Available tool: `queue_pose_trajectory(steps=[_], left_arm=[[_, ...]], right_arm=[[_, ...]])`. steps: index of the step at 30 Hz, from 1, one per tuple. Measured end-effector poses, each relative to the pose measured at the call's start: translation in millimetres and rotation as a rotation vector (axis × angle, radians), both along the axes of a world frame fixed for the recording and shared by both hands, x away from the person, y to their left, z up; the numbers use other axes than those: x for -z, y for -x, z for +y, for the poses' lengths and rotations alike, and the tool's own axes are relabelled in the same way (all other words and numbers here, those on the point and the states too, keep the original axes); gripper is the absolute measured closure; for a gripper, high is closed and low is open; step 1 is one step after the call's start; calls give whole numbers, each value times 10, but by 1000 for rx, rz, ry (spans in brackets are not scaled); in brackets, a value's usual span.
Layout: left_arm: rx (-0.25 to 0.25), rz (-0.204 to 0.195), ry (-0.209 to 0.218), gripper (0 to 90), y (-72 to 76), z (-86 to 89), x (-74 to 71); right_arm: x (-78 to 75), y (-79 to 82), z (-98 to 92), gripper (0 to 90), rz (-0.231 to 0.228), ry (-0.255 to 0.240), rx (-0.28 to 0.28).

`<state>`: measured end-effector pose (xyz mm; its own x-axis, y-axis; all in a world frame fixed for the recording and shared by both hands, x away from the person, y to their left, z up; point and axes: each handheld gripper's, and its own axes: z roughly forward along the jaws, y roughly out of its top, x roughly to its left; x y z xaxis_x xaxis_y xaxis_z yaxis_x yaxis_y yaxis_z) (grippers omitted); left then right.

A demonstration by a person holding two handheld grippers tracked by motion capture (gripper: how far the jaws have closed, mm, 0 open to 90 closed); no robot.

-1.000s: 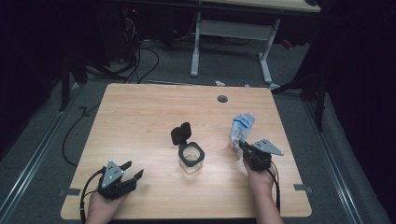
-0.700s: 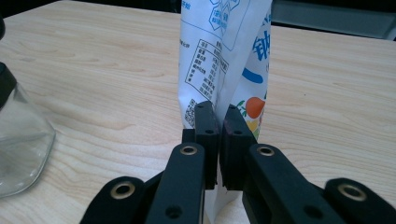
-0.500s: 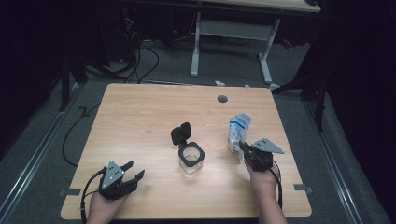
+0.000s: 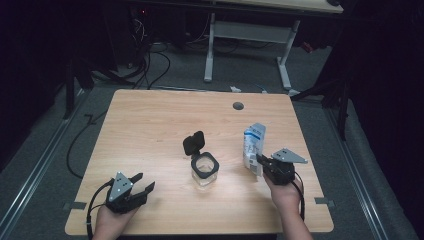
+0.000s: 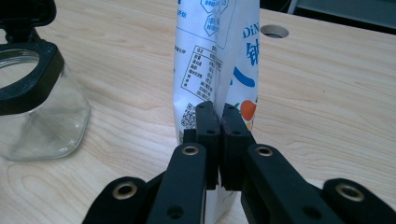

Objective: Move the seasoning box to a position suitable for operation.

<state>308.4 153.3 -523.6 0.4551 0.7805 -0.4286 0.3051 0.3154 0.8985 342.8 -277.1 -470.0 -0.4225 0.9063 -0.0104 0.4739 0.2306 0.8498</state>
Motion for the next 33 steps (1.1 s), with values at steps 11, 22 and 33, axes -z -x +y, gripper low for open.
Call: queue_pose_trajectory(steps=[11,22,33], left_arm=[[4,-6,5,435,-9,-3,13],[12,-4,6,434,-10,-18,19],[26,-15,12,434,15,-50,14]], right_arm=[[-159,41,15,891,67,60,-70],[-314,92,65,893,158,116,-143],[-439,123,138,894,239,194,-205]])
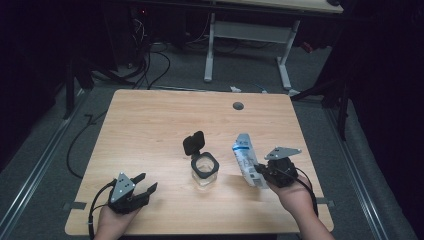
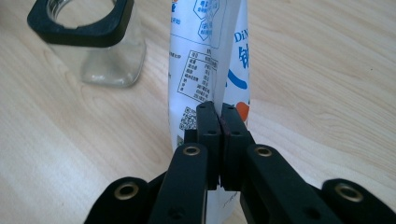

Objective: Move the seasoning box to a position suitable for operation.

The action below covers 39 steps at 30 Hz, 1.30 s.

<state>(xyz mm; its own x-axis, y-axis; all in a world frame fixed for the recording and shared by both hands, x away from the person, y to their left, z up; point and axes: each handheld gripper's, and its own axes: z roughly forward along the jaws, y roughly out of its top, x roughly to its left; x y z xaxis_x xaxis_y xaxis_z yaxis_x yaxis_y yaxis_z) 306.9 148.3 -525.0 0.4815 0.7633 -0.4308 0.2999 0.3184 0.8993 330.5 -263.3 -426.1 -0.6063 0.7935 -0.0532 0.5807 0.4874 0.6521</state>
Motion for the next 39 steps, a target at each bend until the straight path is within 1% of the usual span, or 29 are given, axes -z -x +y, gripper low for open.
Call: queue_pose_trajectory(steps=[3,5,7,14,16,21,26,27,28,29,30,33,35,38,39], left_arm=[[0,1,-1,434,-1,9,-2],[-1,-1,6,434,1,14,-8],[0,1,4,434,0,19,-8],[2,-2,2,433,1,5,-3],[5,-1,0,434,3,4,-2],[10,-2,1,433,8,-18,6],[16,4,-5,431,6,-35,22],[16,6,-7,431,5,-36,25],[17,5,-8,431,5,-37,25],[18,4,-4,432,7,-42,22],[19,1,-6,432,9,-43,20],[19,-1,-3,431,8,-51,17],[21,0,0,432,4,-59,15],[28,10,7,428,-4,-87,17],[33,10,8,425,-2,-102,16]], right_arm=[[-36,13,16,894,19,30,-7],[-42,24,17,894,31,33,-7],[-59,27,16,894,44,38,-7],[-110,32,38,895,94,78,-3],[-124,26,48,895,109,96,-6],[-152,23,63,898,145,120,-17],[-176,-5,59,898,192,121,-10],[-179,-19,60,898,198,129,-16],[-187,-23,66,899,213,135,-9],[-194,-37,63,899,214,144,-14],[-199,-46,57,899,224,140,-9],[-202,-65,50,900,245,158,0],[-202,-74,46,900,254,170,-8],[-230,-75,63,900,275,190,-2],[-234,-84,68,900,275,202,-11]])
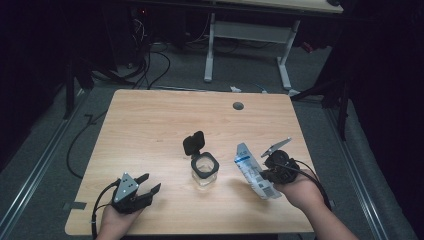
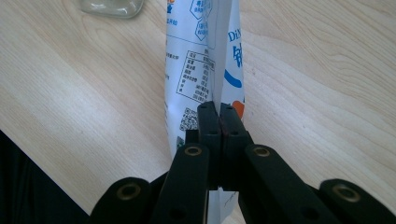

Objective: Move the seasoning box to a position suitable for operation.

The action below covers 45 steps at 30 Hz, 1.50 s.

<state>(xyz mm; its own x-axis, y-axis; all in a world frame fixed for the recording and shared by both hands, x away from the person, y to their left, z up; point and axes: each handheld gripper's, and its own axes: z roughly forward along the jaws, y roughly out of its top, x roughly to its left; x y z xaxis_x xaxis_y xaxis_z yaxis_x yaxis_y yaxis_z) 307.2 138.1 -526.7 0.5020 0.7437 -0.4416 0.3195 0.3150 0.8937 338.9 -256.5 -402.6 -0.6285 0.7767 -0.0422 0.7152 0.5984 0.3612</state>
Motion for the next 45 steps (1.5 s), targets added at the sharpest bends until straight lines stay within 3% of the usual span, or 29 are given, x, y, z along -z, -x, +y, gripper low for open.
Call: queue_pose_trajectory(steps=[9,18,22,27,38,43,45], left_arm=[[34,-16,-2,416,-1,-84,-6],[72,-26,9,391,40,-190,-27],[111,-31,36,368,93,-294,-54],[182,-26,74,335,168,-518,-86],[324,-24,104,285,284,-1109,-131],[364,-35,111,255,289,-1330,-93],[367,-36,94,236,282,-1406,-65]], right_arm=[[-30,-86,37,900,68,53,-5],[-65,-107,71,900,76,73,-10],[-83,-111,65,900,81,74,-7],[-120,-82,62,900,71,65,-6],[-161,23,105,900,72,39,-11],[-225,44,161,900,60,25,-25],[-253,55,193,900,60,27,-24]])
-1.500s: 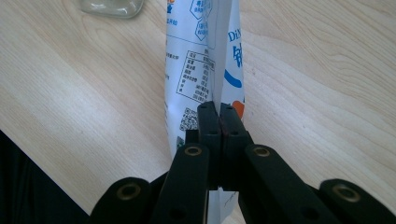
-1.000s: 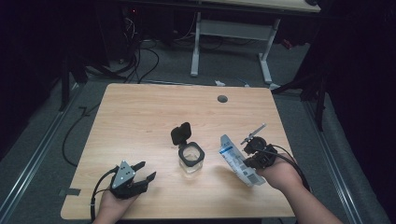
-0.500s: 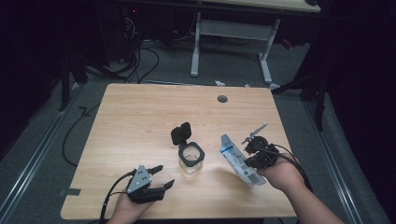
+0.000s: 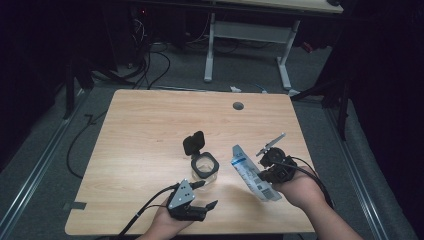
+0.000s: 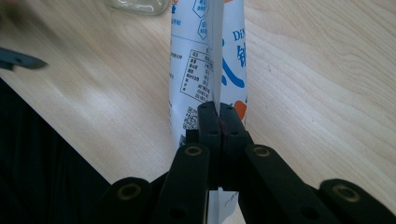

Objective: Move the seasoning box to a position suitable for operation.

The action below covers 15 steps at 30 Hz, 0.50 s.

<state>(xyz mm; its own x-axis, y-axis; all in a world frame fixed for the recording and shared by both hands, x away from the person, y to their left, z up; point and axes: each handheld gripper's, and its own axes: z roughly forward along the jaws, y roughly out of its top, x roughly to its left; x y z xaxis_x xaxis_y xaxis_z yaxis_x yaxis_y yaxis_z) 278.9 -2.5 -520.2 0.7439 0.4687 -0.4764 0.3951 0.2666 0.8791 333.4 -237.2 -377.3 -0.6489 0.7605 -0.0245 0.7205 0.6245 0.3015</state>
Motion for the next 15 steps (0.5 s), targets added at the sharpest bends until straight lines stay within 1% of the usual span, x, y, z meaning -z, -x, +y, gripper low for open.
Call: queue_pose_trajectory(steps=[1,4,9,12,15], left_arm=[[3,5,5,230,0,-35,8],[10,5,-7,228,0,-120,26],[16,8,-4,226,-3,-188,5],[21,-3,-1,224,7,-218,-14],[34,-12,-4,218,30,-261,-26]], right_arm=[[-9,3,16,900,0,-4,-4],[-33,14,70,900,0,0,-16],[-60,18,164,900,2,-6,-37],[-91,9,218,900,5,-20,-44],[-138,6,276,900,-3,-20,-54]])
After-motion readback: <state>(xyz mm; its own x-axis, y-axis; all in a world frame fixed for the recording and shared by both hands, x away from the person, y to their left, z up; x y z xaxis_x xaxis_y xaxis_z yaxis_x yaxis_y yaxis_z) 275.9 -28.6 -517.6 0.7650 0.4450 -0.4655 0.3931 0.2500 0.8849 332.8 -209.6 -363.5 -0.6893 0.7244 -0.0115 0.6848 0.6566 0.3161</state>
